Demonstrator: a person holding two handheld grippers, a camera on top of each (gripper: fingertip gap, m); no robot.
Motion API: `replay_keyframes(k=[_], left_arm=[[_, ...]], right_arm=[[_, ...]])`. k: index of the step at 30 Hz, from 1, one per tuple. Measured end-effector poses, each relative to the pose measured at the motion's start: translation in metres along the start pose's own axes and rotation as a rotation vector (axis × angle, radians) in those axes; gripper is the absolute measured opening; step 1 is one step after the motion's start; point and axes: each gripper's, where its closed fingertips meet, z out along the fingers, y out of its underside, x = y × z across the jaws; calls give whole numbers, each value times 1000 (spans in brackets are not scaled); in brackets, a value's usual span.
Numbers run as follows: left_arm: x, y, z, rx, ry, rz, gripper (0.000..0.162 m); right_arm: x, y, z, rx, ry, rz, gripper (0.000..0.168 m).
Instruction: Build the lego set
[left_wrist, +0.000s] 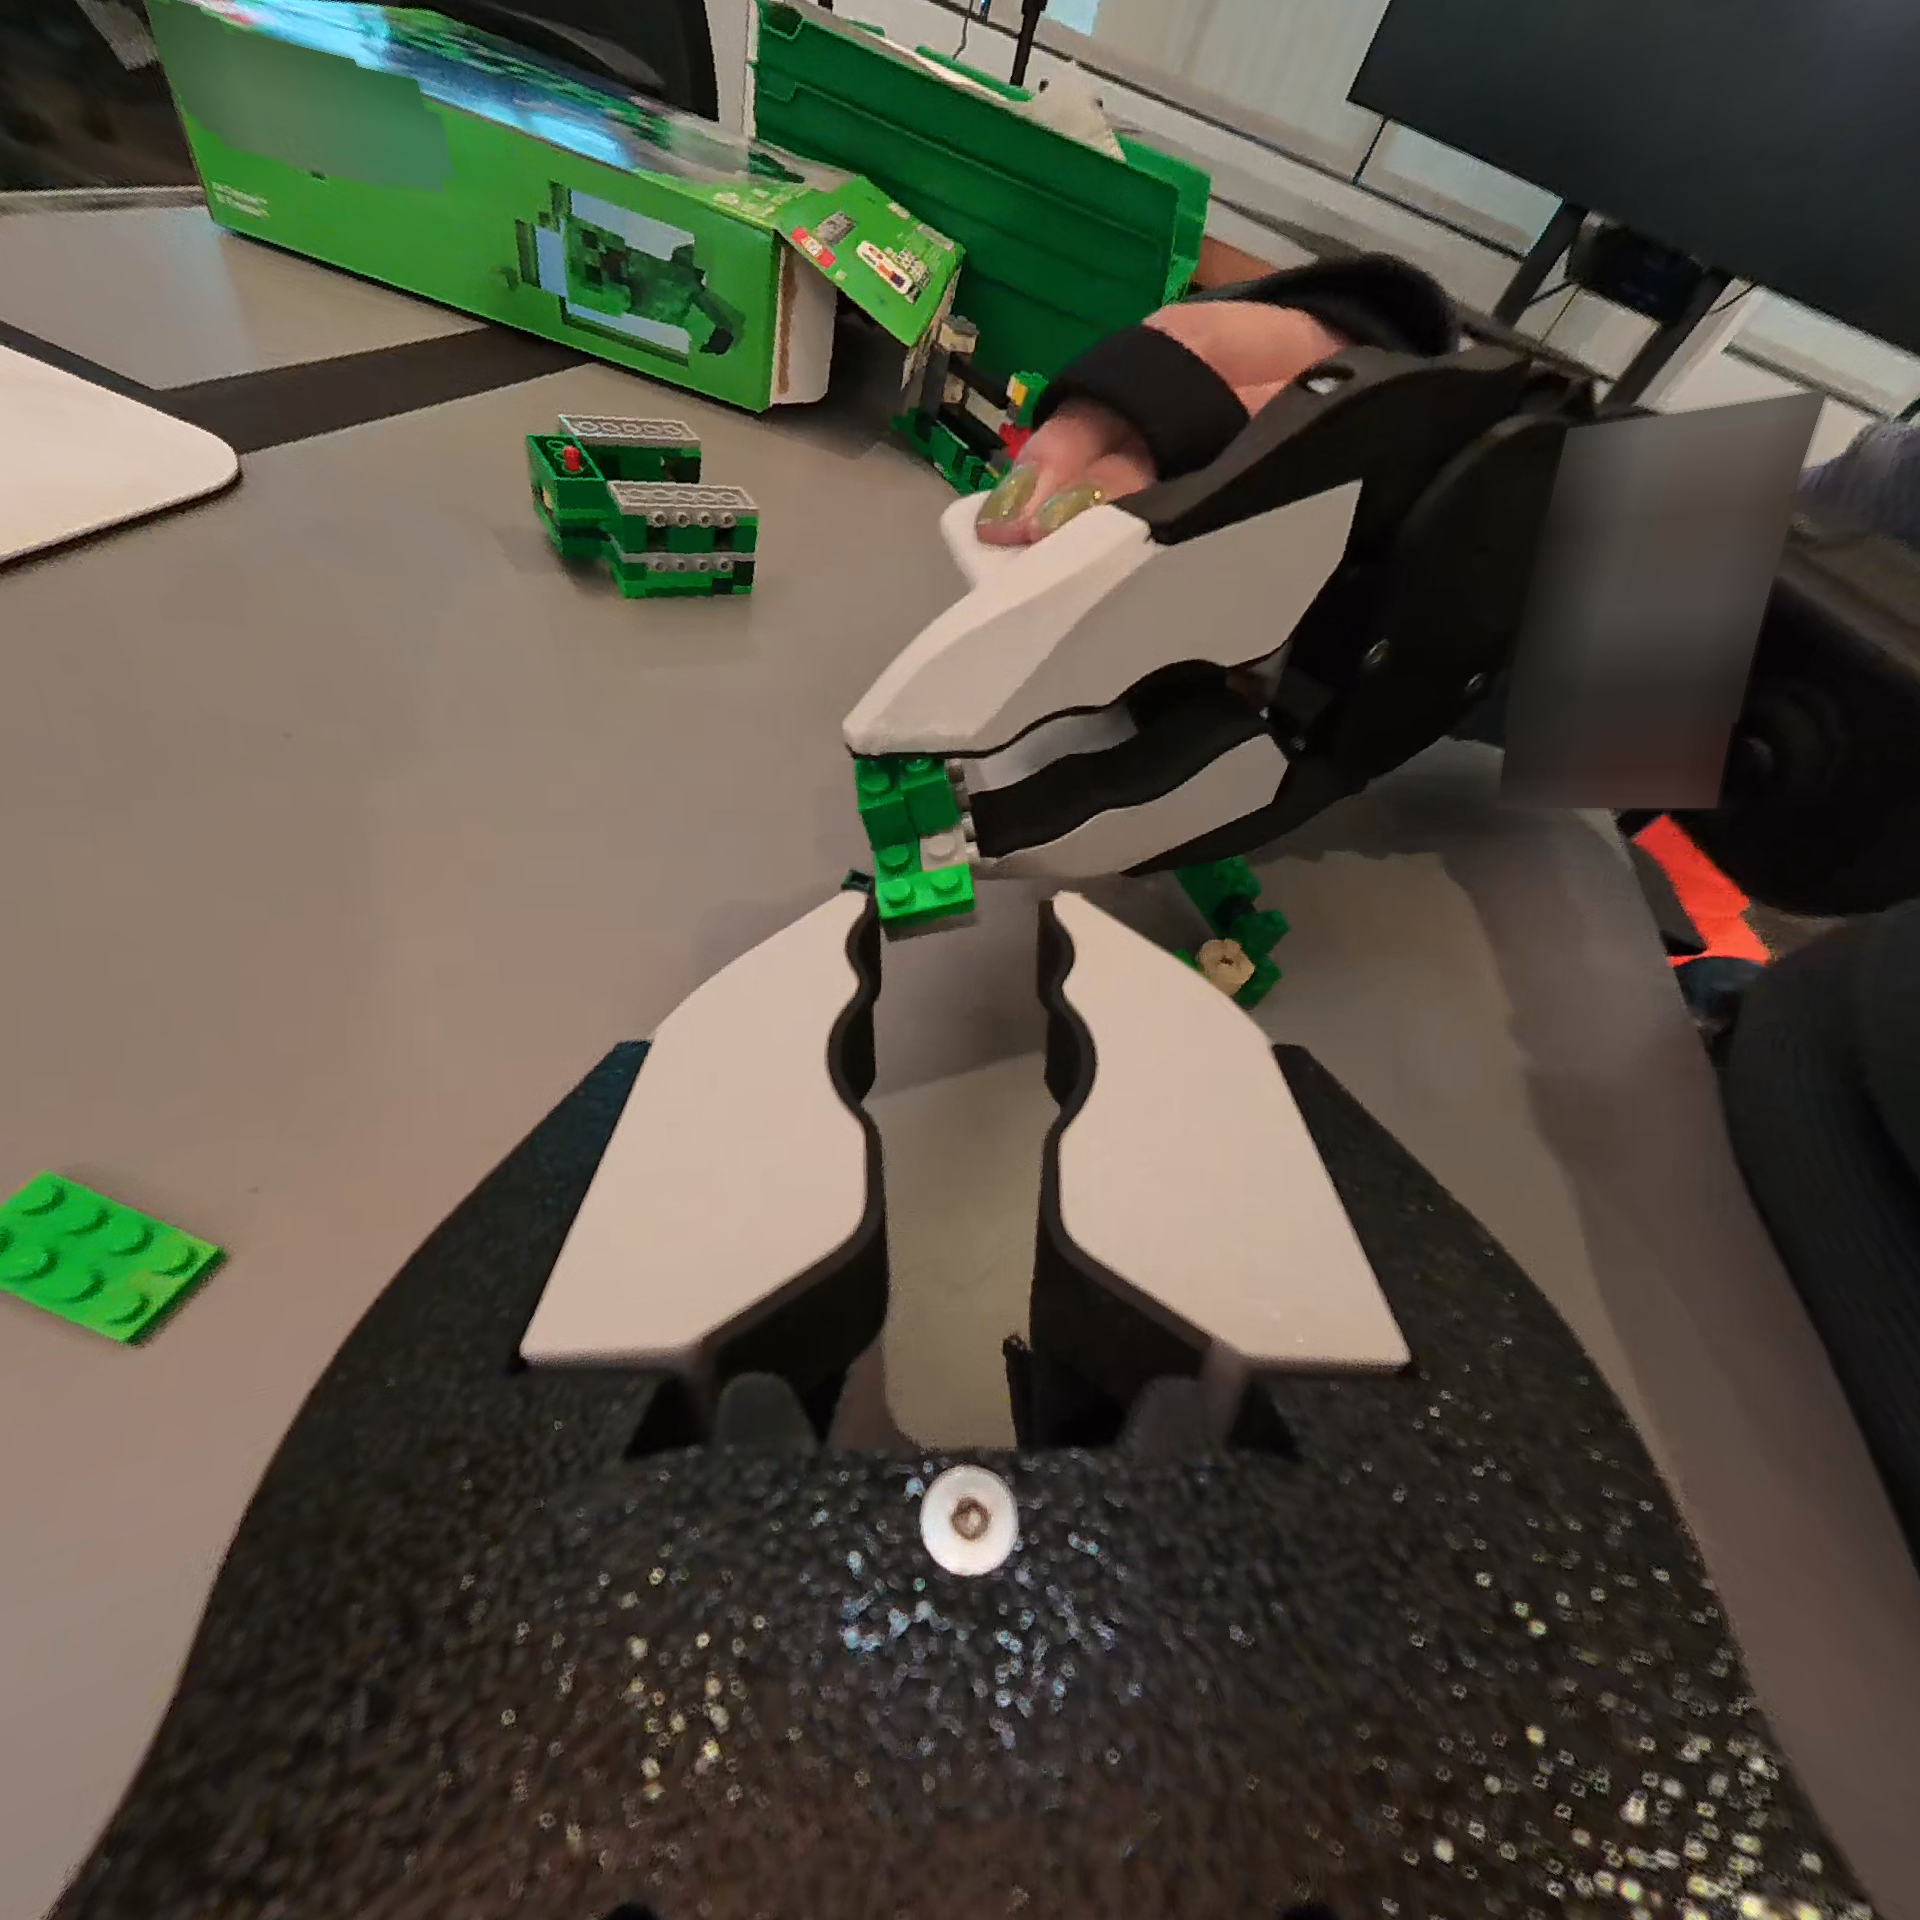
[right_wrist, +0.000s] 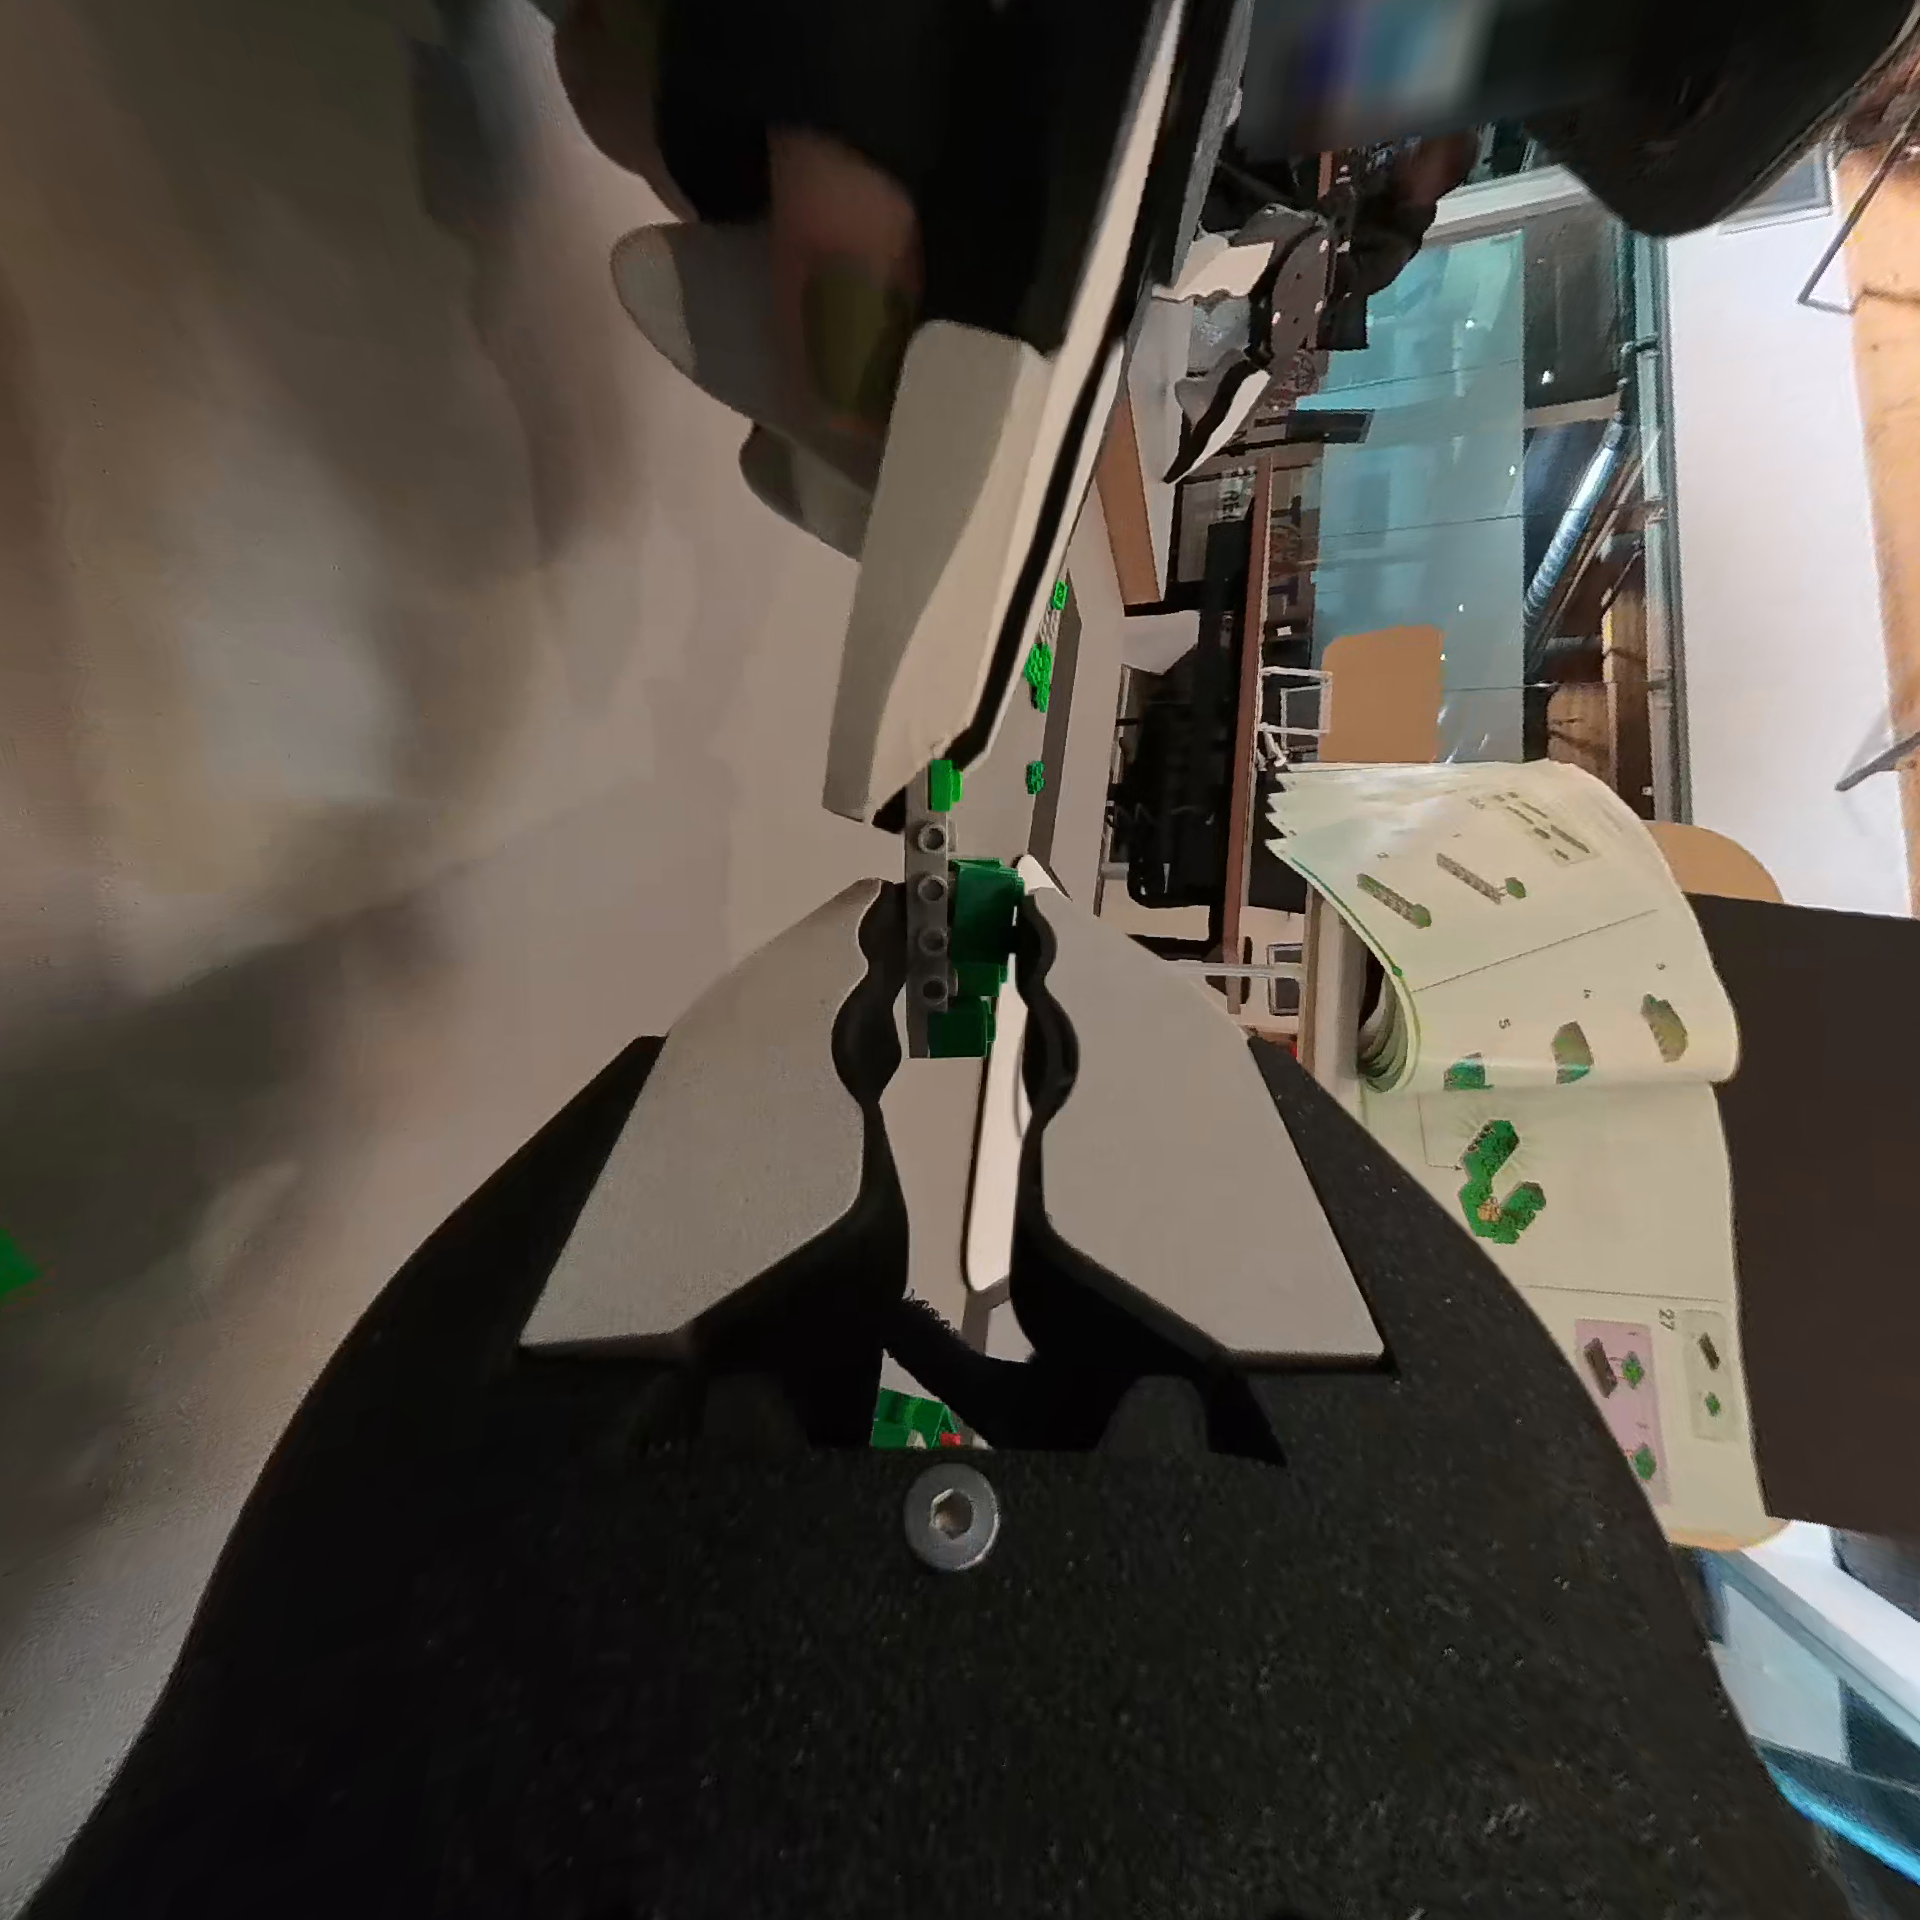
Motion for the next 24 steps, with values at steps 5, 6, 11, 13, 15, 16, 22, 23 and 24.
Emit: replay_keyframes(k=[5, 6, 11, 13, 15, 16, 22, 23, 24], left_arm=[[-4, -1, 0, 12, -21, -40, 17], [-4, 0, 1, 6, -24, -44, 17], [-5, 9, 3, -73, -36, -59, 16], [-5, 13, 4, -100, -41, -52, 16], [-5, 17, 6, -124, -43, -49, 16], [-5, 18, 6, -137, -44, -48, 16], [-3, 19, 7, -139, -31, -53, 16], [-4, 19, 7, -137, -30, -49, 16], [-4, 20, 8, -135, -31, -50, 16]], right_arm=[[-1, -3, 0, -3, 22, -22, 20], [-1, -3, 0, -5, 29, -40, 20], [-5, -5, -1, -7, 78, -267, 20], [-7, -5, 0, -5, 90, -353, 20], [-9, -5, 0, -2, 92, -410, 20], [-10, -6, 0, 2, 92, -438, 20], [-13, -5, -1, 4, 49, -416, 19], [-13, -5, -1, 1, 41, -404, 19], [-14, -5, 0, -1, 38, -401, 19]])
